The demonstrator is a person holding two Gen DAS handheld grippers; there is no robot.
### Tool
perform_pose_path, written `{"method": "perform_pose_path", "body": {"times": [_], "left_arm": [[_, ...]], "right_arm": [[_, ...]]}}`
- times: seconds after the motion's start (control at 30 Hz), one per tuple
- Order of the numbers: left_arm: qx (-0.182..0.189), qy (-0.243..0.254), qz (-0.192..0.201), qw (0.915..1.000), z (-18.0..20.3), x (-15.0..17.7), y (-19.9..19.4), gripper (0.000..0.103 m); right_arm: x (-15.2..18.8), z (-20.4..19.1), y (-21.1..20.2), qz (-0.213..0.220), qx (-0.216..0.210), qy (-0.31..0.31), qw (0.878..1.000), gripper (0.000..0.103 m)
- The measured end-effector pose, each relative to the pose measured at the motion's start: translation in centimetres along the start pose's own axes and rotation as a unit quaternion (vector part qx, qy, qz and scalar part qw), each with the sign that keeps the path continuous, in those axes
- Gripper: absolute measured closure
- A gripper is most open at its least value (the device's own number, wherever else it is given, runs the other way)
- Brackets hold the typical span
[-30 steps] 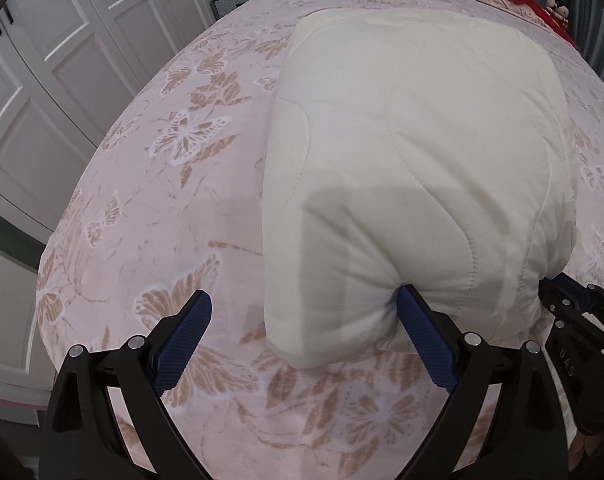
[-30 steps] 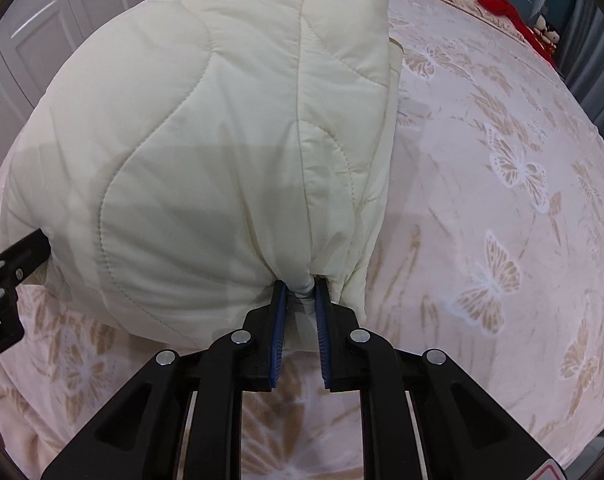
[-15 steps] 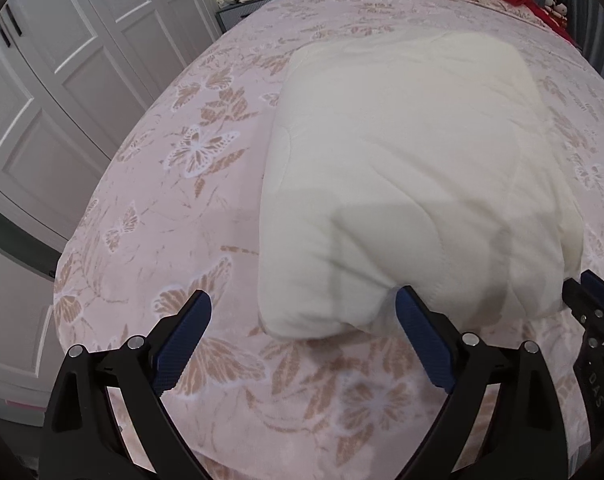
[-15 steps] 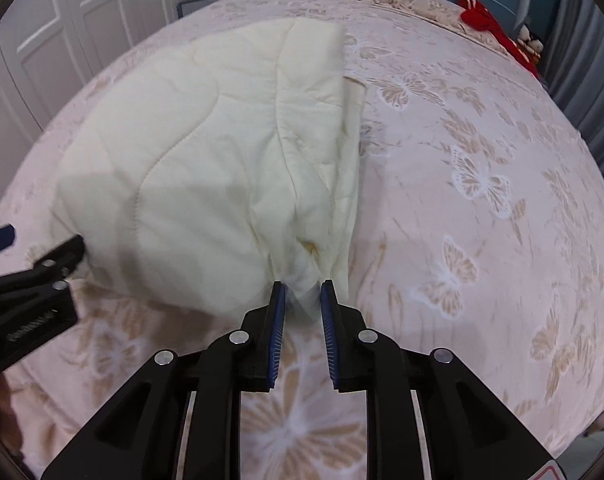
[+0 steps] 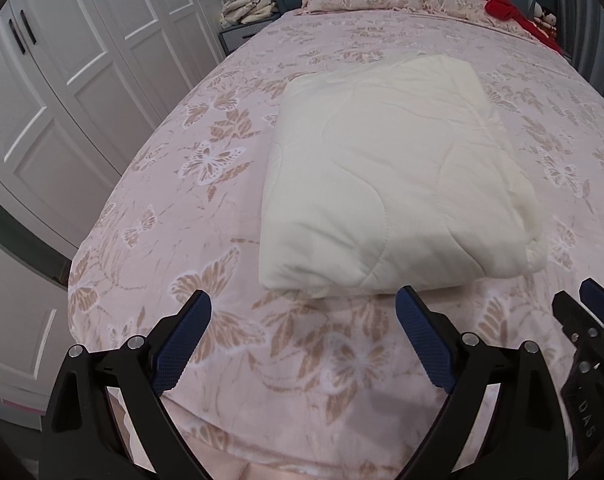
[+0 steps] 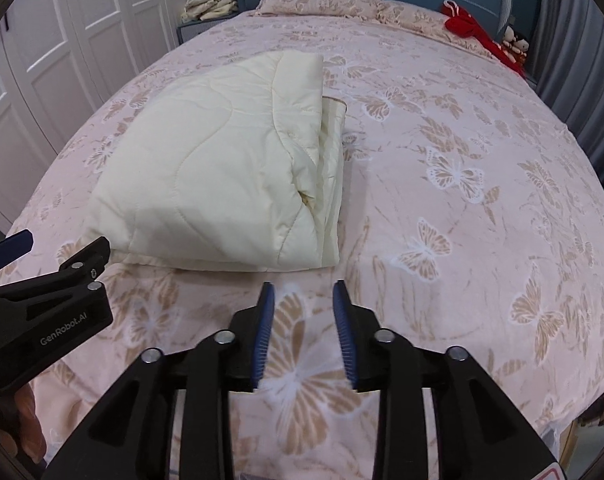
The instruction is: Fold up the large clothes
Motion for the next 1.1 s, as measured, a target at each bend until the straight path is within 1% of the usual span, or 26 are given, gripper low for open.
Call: {"method": "perform_pose_path", "body": {"times": [0.1, 0.23, 0.4, 0.47, 0.53, 0.57, 0.63, 0.93, 1.1], "left_arm": [[0.002, -0.003, 0.004, 1.0000, 0.0, 0.7, -0.9, 0.012], [0.002, -0.005, 0.009, 0.9999, 0.1, 1.5, -2.0, 0.012], [0.004, -0.010, 0.018, 0.9998, 0.2, 2.7, -3.3, 0.012], [0.001, -0.010, 0.021, 0.9997, 0.2, 3.0, -3.8, 0.012], [0.000, -0.012, 0.025, 0.9996, 0.1, 3.5, -4.3, 0.011], [0.000, -0.012, 0.025, 0.9996, 0.1, 3.7, -4.5, 0.011], [0.002, -0.014, 0.028, 0.9995, 0.0, 4.1, -4.9, 0.009], [-0.009, -0.016, 0.040, 0.9990, -0.3, 5.9, -6.3, 0.009], [-0.015, -0.020, 0.053, 0.9983, -0.7, 6.5, -7.1, 0.009]], "right_arm": [[0.5, -0.1, -0.8, 0.007, 0.000, 0.000, 1.000, 0.069], [1.4, 0.0, -1.9, 0.013, 0.003, 0.001, 1.000, 0.064], [2.6, -0.2, -3.3, 0.022, 0.003, -0.001, 1.000, 0.062], [3.0, -0.3, -3.8, 0.026, 0.005, -0.002, 1.000, 0.058], [3.5, -0.3, -4.3, 0.031, 0.005, -0.002, 1.000, 0.049], [3.7, -0.2, -4.5, 0.034, 0.007, -0.001, 0.999, 0.046], [4.1, -0.2, -5.0, 0.042, 0.012, -0.001, 0.999, 0.037], [5.7, 0.3, -6.2, 0.056, 0.015, 0.005, 0.998, 0.022], [6.1, 0.4, -6.7, 0.060, 0.007, 0.014, 0.998, 0.019]]}}
Point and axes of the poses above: each gripper's, at about its wrist camera, not at the fingertips, and y roughly the way its jaws point, z to its right, x to its underside, the point moved 2 cm from there along y, roughly the way its jaws point, and after that the axes turned 1 degree about z, right-handed, at the moved point
